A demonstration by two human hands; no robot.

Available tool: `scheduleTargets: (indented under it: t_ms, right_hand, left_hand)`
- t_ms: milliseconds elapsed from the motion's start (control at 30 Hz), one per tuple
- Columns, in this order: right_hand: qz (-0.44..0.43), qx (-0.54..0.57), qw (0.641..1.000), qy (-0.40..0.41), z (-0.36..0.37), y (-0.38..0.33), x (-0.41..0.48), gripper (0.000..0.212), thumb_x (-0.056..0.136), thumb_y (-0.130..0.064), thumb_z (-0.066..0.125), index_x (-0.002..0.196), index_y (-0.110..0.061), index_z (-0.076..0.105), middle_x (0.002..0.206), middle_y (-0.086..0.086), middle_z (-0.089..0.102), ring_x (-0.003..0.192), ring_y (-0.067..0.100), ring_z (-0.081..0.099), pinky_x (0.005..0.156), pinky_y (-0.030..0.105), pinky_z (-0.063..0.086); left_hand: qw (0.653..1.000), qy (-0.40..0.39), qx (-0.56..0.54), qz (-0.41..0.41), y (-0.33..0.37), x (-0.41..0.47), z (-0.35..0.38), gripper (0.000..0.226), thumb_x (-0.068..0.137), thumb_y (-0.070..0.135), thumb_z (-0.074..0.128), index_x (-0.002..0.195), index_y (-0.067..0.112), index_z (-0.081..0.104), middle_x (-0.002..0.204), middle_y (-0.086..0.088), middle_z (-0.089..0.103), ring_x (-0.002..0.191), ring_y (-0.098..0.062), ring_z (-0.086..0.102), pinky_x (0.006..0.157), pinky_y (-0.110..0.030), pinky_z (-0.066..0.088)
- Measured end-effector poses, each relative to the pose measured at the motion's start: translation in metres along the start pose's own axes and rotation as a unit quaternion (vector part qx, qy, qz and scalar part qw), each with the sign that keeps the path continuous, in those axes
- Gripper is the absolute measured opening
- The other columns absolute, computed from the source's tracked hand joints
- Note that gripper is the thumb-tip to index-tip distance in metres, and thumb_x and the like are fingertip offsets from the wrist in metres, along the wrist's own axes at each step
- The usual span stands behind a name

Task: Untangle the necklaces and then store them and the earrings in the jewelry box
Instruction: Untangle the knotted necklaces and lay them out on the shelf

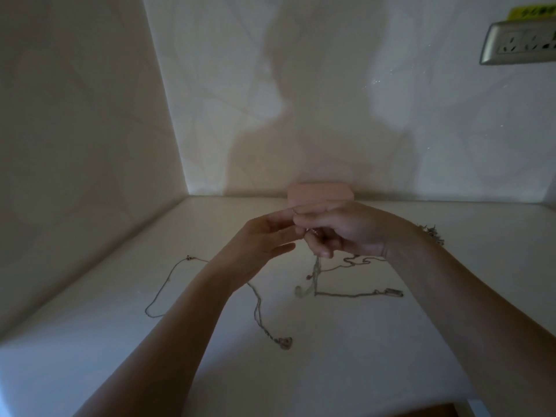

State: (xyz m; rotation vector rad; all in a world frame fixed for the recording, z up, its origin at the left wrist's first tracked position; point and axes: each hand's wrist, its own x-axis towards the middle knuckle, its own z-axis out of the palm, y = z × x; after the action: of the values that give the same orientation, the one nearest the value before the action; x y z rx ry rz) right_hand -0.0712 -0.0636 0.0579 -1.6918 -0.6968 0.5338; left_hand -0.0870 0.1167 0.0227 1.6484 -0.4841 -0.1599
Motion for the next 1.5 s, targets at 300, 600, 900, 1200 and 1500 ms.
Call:
scheduleTargets:
  t_ms: [300,600,900,1200,1500]
  right_hand:
    - [0.026,-0.100,0.984,0.144,-0.021,0.002,0.009,0.010,0.081,-0.004,0.071,0.078,-0.012,0.066,0.059,-0.003,0.055,0.053,0.004,0.046,0.052,0.015,0.032]
    - [0.083,0.213,0.941,0.251,-0.017,0.042,0.030,0.034,0.098,-0.032,0.051,0.071,-0.011,0.056,0.058,0.005,0.056,0.035,0.006,0.039,0.034,0.015,0.026]
    - [0.063,0.163,0.918,0.357,-0.048,0.052,0.021,0.013,0.093,-0.018,0.059,0.085,-0.010,0.065,0.072,-0.001,0.066,0.052,0.007,0.046,0.047,0.016,0.033]
    - [0.033,0.228,0.962,0.146,-0.036,0.043,0.009,0.012,0.078,-0.018,0.065,0.080,-0.007,0.060,0.071,0.008,0.064,0.063,0.018,0.062,0.065,0.027,0.054]
    - [-0.029,0.187,0.978,0.087,-0.023,0.045,0.019,0.018,0.090,-0.029,0.051,0.080,-0.015,0.056,0.099,0.005,0.069,0.091,0.020,0.064,0.090,0.039,0.047]
  left_hand:
    - [0.970,0.075,-0.228,-0.043,0.004,0.002,0.003,0.028,0.094,0.011,0.042,0.066,0.010,0.045,0.057,-0.005,0.042,0.053,-0.017,0.052,0.081,-0.035,0.057]
    - [0.954,0.180,-0.233,-0.060,-0.008,0.010,-0.007,0.037,0.094,0.021,0.052,0.059,0.018,0.042,0.055,0.004,0.020,0.041,-0.008,0.018,0.040,-0.018,0.025]
    - [0.928,-0.128,-0.315,-0.152,0.003,-0.003,-0.044,0.013,0.064,0.013,0.079,0.068,0.009,0.067,0.059,-0.001,0.054,0.035,-0.001,0.037,0.030,-0.012,0.039]
    - [0.959,-0.081,-0.271,-0.030,0.002,-0.009,-0.048,0.082,0.049,0.073,0.076,0.111,0.020,0.073,0.083,0.004,0.069,0.034,0.003,0.026,0.028,-0.006,0.026]
    - [0.973,0.022,-0.230,-0.023,0.013,-0.012,-0.063,0.104,0.042,0.087,0.063,0.126,0.026,0.063,0.081,-0.002,0.062,0.039,-0.001,0.028,0.027,-0.010,0.022]
